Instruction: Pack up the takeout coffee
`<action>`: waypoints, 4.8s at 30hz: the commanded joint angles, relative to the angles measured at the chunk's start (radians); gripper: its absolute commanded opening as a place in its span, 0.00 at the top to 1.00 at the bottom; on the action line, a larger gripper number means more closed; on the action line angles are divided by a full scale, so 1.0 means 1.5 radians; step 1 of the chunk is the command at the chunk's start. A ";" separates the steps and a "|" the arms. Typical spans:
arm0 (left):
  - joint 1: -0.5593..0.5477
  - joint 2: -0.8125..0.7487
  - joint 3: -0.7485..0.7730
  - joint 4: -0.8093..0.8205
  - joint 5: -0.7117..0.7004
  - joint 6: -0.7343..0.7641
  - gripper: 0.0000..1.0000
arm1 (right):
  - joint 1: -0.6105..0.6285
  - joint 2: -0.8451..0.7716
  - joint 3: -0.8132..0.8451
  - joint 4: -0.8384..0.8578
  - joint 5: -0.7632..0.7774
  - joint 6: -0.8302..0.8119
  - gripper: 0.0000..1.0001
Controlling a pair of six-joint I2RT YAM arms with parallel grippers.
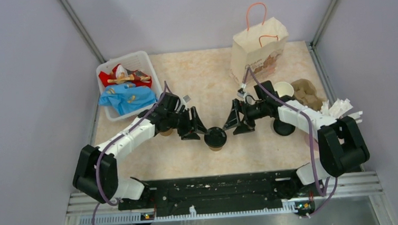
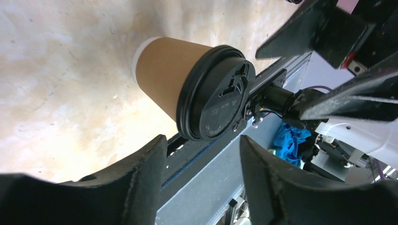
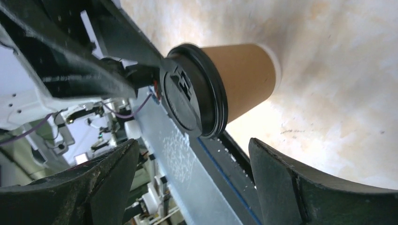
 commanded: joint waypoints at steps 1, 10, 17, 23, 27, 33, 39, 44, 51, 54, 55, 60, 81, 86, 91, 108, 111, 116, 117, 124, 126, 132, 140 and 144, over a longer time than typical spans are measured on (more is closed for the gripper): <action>0.015 0.028 0.018 0.025 0.031 0.016 0.40 | 0.009 -0.015 -0.050 0.073 -0.059 0.038 0.16; 0.015 0.048 -0.014 0.047 0.057 0.020 0.48 | 0.032 0.025 -0.065 0.100 -0.044 0.031 0.25; 0.015 0.050 -0.046 0.050 0.043 0.030 0.52 | 0.031 0.064 -0.077 0.177 -0.037 0.073 0.38; 0.014 0.057 -0.077 0.057 0.021 0.044 0.54 | 0.012 0.108 -0.120 0.267 -0.038 0.111 0.50; 0.014 0.067 -0.107 0.052 -0.013 0.064 0.56 | 0.008 0.139 -0.144 0.294 -0.025 0.106 0.54; 0.013 0.040 -0.096 0.021 -0.018 0.086 0.53 | 0.007 0.083 -0.126 0.253 -0.030 0.107 0.51; 0.013 0.015 0.011 -0.013 0.018 0.072 0.43 | 0.008 0.030 -0.067 0.156 -0.040 0.079 0.37; 0.013 0.023 0.067 -0.016 0.020 0.073 0.28 | 0.020 0.037 -0.047 0.122 -0.024 0.056 0.37; 0.013 -0.006 0.101 -0.073 -0.020 0.107 0.25 | 0.047 0.056 -0.057 0.136 0.030 0.069 0.43; 0.014 -0.029 0.130 -0.133 -0.054 0.129 0.25 | 0.067 0.064 -0.057 0.153 0.039 0.084 0.44; 0.014 -0.038 0.138 -0.149 -0.064 0.134 0.25 | 0.076 0.068 -0.056 0.154 0.046 0.088 0.44; 0.014 -0.101 0.184 -0.202 -0.129 0.151 0.25 | 0.118 0.078 -0.059 0.194 0.076 0.128 0.48; 0.016 -0.246 0.416 -0.381 -0.308 0.147 0.24 | 0.397 0.316 0.204 0.304 0.307 0.355 0.50; 0.015 -0.269 0.417 -0.396 -0.313 0.143 0.24 | 0.413 0.330 0.239 0.302 0.318 0.362 0.47; 0.015 -0.274 0.414 -0.394 -0.306 0.142 0.24 | 0.418 0.310 0.271 0.280 0.315 0.362 0.33; 0.015 -0.205 0.431 -0.288 -0.271 0.155 0.12 | 0.059 -0.135 0.324 -0.251 0.490 0.040 0.04; 0.015 -0.160 0.437 -0.266 -0.243 0.169 0.09 | -0.044 -0.119 0.391 -0.266 0.509 0.031 0.04; 0.016 -0.099 0.448 -0.219 -0.192 0.185 0.08 | -0.166 -0.050 0.492 -0.252 0.511 0.063 0.04; 0.015 -0.089 0.449 -0.208 -0.181 0.187 0.08 | -0.183 -0.036 0.507 -0.253 0.519 0.063 0.04; 0.016 -0.019 0.485 -0.190 -0.151 0.229 0.07 | -0.279 -0.030 0.513 -0.287 0.651 -0.009 0.10; 0.016 0.003 0.505 -0.198 -0.147 0.253 0.07 | -0.305 -0.028 0.484 -0.290 0.659 -0.042 0.14; 0.025 0.057 0.533 -0.226 -0.137 0.318 0.04 | -0.357 0.036 0.433 -0.281 0.655 -0.160 0.29; 0.064 0.085 0.485 -0.233 -0.114 0.381 0.02 | -0.363 0.198 0.545 -0.417 0.718 -0.342 0.46; 0.064 0.097 0.457 -0.227 -0.111 0.390 0.02 | -0.335 0.185 0.496 -0.410 0.744 -0.430 0.53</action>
